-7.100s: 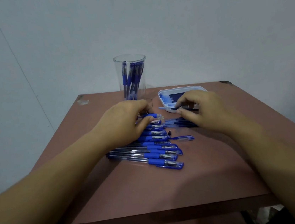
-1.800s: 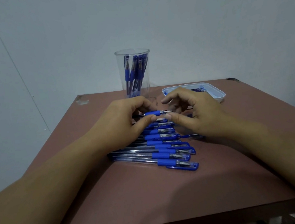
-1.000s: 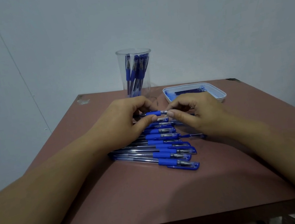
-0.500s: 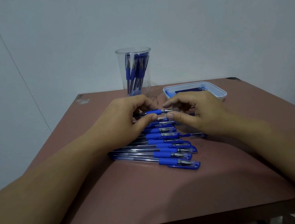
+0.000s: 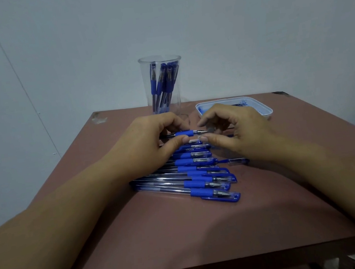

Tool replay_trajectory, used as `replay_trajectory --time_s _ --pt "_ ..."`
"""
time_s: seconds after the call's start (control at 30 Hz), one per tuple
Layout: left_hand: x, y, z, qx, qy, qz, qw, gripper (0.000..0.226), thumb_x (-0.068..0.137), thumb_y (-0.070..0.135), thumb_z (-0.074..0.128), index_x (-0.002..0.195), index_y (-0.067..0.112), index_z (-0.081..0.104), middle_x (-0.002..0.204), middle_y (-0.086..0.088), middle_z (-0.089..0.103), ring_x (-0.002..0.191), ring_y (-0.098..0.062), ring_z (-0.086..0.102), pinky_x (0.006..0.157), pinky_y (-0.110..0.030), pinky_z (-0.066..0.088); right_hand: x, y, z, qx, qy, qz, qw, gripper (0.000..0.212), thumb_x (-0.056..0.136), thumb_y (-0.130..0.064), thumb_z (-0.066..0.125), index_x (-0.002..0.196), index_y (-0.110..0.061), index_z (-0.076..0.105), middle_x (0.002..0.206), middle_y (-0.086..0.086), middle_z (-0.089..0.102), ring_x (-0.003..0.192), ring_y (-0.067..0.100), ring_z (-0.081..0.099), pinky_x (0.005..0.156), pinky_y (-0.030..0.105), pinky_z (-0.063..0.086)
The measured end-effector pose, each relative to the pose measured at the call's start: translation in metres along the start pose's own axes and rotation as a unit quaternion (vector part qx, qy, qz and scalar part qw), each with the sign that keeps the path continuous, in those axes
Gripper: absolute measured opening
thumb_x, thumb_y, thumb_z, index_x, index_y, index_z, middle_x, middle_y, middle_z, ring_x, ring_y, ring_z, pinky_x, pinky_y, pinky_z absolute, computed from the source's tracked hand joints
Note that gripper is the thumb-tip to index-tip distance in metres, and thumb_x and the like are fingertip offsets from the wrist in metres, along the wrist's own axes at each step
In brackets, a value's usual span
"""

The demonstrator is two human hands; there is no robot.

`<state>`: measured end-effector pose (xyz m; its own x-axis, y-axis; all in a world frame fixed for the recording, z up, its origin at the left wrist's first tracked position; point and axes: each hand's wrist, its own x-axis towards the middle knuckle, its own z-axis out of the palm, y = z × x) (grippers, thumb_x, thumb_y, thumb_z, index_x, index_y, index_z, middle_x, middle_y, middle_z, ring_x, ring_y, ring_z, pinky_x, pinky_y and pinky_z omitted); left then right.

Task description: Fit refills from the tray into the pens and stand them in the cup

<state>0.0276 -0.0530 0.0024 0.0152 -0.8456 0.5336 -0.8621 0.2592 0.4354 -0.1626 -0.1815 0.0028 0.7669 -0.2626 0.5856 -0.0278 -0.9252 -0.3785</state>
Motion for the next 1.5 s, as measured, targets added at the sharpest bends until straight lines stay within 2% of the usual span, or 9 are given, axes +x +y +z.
replay_trajectory --time_s 0.2,0.33,0.43,0.53,0.7,1.1,1.27,1.37,1.5 --pt "0.0 0.0 0.0 0.005 -0.004 -0.002 1.0 0.012 0.086 0.037 0.067 0.098 0.036 0.065 0.086 0.02 0.067 0.082 -0.001 0.063 0.071 -0.023 0.054 0.0 0.003 0.001 -0.014 -0.021 0.013 1.0 0.006 0.091 -0.035 0.064 0.096 -0.037 0.066 0.087 -0.013 0.067 0.081 0.011 0.064 0.07 0.037 0.053" --pt "0.0 0.0 0.0 0.004 0.0 0.001 1.0 0.011 0.087 0.034 0.069 0.098 0.035 0.066 0.087 0.02 0.067 0.082 -0.001 0.063 0.071 -0.022 0.052 -0.001 0.0 0.0 0.023 -0.015 0.016 0.999 0.02 0.085 -0.045 0.066 0.101 -0.052 0.056 0.086 -0.012 0.064 0.083 0.013 0.063 0.072 0.034 0.053" --pt "0.0 -0.001 0.0 0.003 -0.003 -0.001 1.0 0.012 0.087 0.035 0.068 0.098 0.035 0.065 0.086 0.019 0.068 0.082 -0.001 0.063 0.071 -0.021 0.052 0.001 0.0 0.001 0.004 -0.006 -0.001 1.0 0.022 0.088 -0.03 0.07 0.094 -0.047 0.059 0.086 -0.012 0.065 0.08 0.014 0.063 0.07 0.038 0.053" --pt "0.0 -0.003 0.001 0.011 -0.012 -0.005 1.0 0.012 0.087 0.035 0.069 0.098 0.035 0.066 0.086 0.017 0.068 0.081 -0.001 0.062 0.071 -0.02 0.051 0.001 0.004 0.0 -0.002 -0.017 0.007 1.0 0.004 0.091 -0.032 0.064 0.094 -0.033 0.066 0.086 -0.012 0.067 0.08 0.013 0.064 0.07 0.04 0.053" --pt "0.0 0.0 0.0 0.001 -0.003 0.0 1.0 0.011 0.088 0.033 0.068 0.098 0.036 0.065 0.087 0.019 0.068 0.082 -0.002 0.063 0.071 -0.021 0.052 0.001 0.0 0.0 0.004 -0.016 0.004 1.0 0.026 0.086 -0.032 0.072 0.095 -0.052 0.058 0.088 -0.013 0.066 0.08 0.013 0.062 0.07 0.03 0.052" --pt "0.001 0.002 0.002 0.019 0.02 -0.009 1.0 0.01 0.088 0.028 0.071 0.097 0.03 0.068 0.082 0.021 0.065 0.08 -0.002 0.061 0.067 -0.016 0.048 0.001 -0.002 0.0 -0.008 0.004 0.015 1.0 0.02 0.088 -0.028 0.07 0.087 -0.045 0.059 0.081 -0.015 0.066 0.076 0.009 0.06 0.067 0.027 0.05" --pt "0.0 0.0 0.0 0.015 0.019 -0.022 0.999 0.012 0.088 0.03 0.07 0.095 0.037 0.065 0.086 0.018 0.066 0.08 -0.006 0.061 0.073 -0.027 0.053 0.0 0.002 -0.017 -0.03 -0.031 0.051 0.998 0.03 0.072 -0.063 0.064 0.098 -0.052 0.052 0.093 -0.016 0.062 0.08 0.007 0.058 0.065 0.014 0.042" --pt "0.0 -0.003 -0.001 0.01 0.02 -0.034 0.999 0.01 0.088 0.032 0.069 0.097 0.034 0.067 0.088 0.016 0.068 0.08 -0.008 0.062 0.075 -0.033 0.055 -0.004 0.002 -0.027 -0.038 -0.075 0.056 0.995 0.021 0.072 -0.059 0.067 0.088 -0.048 0.059 0.088 -0.02 0.063 0.082 0.002 0.057 0.066 0.013 0.041" --pt "-0.001 -0.001 0.001 0.007 0.014 -0.031 0.999 0.01 0.087 0.033 0.069 0.095 0.037 0.065 0.087 0.018 0.067 0.08 -0.006 0.062 0.075 -0.03 0.054 -0.01 0.0 -0.034 -0.017 -0.117 0.074 0.99 0.012 0.076 -0.04 0.078 0.084 -0.038 0.069 0.087 -0.022 0.065 0.083 0.007 0.06 0.073 0.029 0.05"
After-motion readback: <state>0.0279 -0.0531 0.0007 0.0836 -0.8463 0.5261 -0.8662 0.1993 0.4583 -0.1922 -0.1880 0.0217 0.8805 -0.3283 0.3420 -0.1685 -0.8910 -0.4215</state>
